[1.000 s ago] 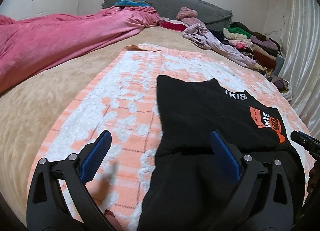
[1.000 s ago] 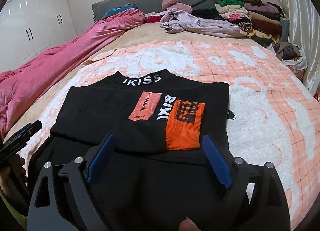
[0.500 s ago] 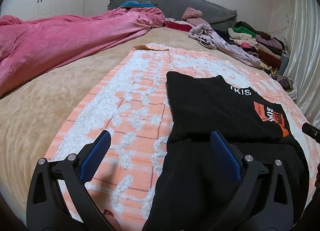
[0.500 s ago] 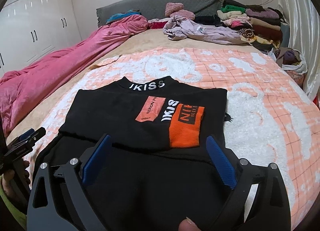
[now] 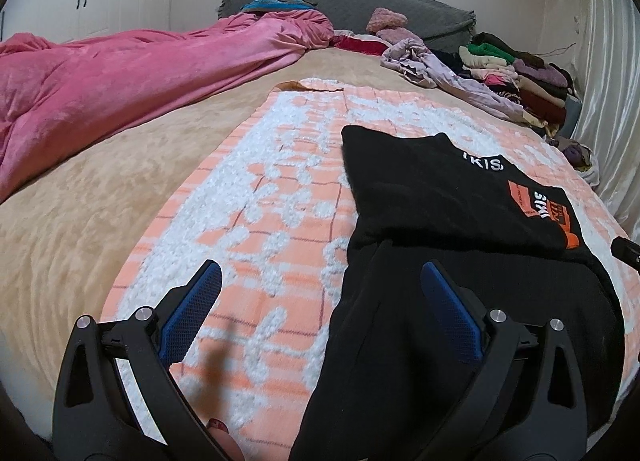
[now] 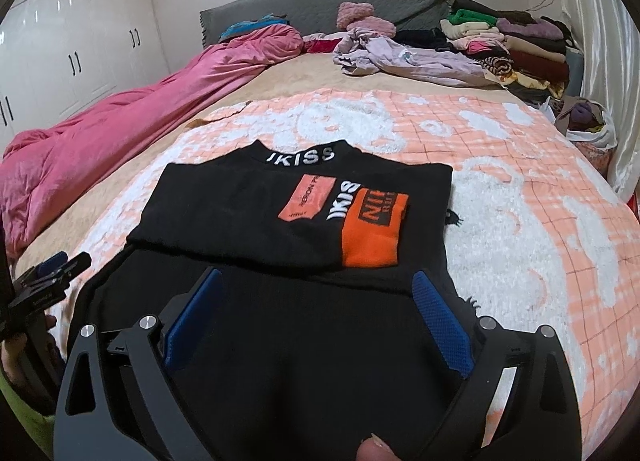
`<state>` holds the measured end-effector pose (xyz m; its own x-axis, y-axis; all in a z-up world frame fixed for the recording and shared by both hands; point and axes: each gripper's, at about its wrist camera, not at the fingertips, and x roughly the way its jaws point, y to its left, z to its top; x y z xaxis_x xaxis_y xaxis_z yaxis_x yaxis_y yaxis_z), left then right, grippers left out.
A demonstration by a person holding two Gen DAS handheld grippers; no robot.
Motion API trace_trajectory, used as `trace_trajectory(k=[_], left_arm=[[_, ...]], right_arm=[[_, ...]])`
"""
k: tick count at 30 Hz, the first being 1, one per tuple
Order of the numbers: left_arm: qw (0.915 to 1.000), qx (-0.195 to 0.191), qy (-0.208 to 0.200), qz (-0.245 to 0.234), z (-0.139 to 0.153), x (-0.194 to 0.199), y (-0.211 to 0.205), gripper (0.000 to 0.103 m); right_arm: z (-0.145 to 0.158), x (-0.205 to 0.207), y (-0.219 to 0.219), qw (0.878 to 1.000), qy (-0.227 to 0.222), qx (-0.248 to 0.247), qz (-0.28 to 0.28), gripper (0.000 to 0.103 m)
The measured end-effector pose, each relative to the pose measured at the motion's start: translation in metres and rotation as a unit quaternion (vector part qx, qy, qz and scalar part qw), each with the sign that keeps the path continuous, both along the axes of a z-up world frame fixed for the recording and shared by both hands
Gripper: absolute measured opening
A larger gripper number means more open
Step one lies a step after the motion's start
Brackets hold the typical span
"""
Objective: Fold small clothes
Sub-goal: 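Move both open tools down to the hem of the black sweatshirt, then close the left tool on the hem while the right tool grasps the hem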
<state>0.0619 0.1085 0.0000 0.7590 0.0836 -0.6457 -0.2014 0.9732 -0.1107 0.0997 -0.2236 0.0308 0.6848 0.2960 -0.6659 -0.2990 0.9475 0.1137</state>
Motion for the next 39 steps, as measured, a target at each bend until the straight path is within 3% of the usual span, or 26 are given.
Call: trace_trajectory(k=[24,39], left_arm=[[0.9987,-0.024,0.046,-0.002,-0.005,-0.067,0.022,0.093],[0.9939,-0.053,0.082,-0.051,-0.028,-0.089,0.001,0.092]], right_arm=[[-0.006,-0.045,-0.04,1.0,0.02,-0.018,-0.01,0.095],[-0.032,-0.075,-0.062,0.997,0.062,-0.037,-0.015,0.095]])
